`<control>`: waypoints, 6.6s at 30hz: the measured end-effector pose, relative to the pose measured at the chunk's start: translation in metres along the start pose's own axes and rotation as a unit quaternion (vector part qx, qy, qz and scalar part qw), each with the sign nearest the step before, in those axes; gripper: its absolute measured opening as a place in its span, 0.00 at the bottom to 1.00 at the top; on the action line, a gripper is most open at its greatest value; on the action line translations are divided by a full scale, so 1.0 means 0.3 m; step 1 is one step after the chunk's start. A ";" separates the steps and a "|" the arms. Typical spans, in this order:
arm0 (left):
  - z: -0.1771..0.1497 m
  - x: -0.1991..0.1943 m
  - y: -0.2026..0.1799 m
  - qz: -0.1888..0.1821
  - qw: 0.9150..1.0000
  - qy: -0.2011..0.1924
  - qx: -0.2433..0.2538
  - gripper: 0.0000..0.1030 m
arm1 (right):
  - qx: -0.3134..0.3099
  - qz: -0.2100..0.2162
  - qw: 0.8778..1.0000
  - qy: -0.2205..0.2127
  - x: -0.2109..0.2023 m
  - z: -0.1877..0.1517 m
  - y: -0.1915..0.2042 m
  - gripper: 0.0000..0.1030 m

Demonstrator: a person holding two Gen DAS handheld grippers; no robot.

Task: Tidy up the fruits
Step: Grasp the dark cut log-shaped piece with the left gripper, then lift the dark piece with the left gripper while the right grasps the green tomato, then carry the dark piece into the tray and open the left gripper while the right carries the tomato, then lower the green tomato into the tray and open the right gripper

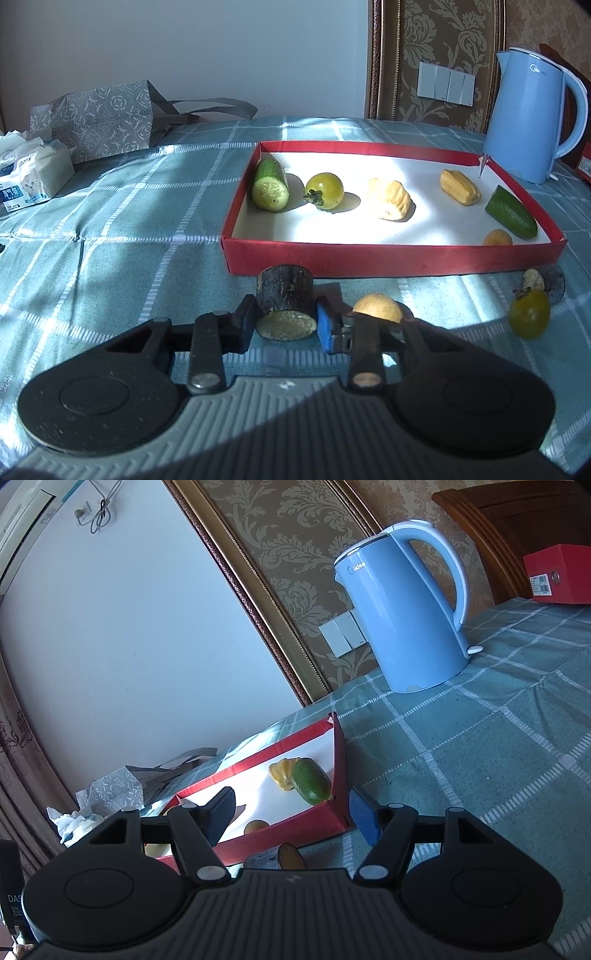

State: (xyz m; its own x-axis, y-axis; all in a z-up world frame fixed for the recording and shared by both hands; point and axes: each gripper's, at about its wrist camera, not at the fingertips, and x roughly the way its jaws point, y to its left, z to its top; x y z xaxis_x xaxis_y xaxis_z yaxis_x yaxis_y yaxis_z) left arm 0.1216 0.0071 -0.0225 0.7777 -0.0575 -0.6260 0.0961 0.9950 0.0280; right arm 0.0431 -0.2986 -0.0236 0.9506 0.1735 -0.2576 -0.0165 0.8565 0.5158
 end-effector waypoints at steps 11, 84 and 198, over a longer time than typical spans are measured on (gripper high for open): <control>-0.016 -0.075 0.050 -0.031 0.999 -0.036 -0.016 0.29 | 0.003 -0.004 1.000 -0.002 -0.003 -0.001 -0.007 0.66; -0.025 -0.182 0.103 -0.026 0.991 -0.131 -0.016 0.29 | -0.280 -0.058 0.949 0.135 0.057 -0.200 0.339 0.31; 0.140 -0.035 0.051 0.098 0.987 -0.130 -0.007 0.94 | -0.219 -0.005 0.972 0.086 0.124 0.063 0.329 0.31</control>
State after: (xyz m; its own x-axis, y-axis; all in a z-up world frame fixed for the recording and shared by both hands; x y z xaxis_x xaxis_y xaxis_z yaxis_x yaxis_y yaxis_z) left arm 0.1408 0.0196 0.0172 0.9133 0.1191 -0.3895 -0.0795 0.9900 0.1161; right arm 0.0826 -0.2168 0.0330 0.8864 0.2097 -0.4127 -0.1731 0.9770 0.1246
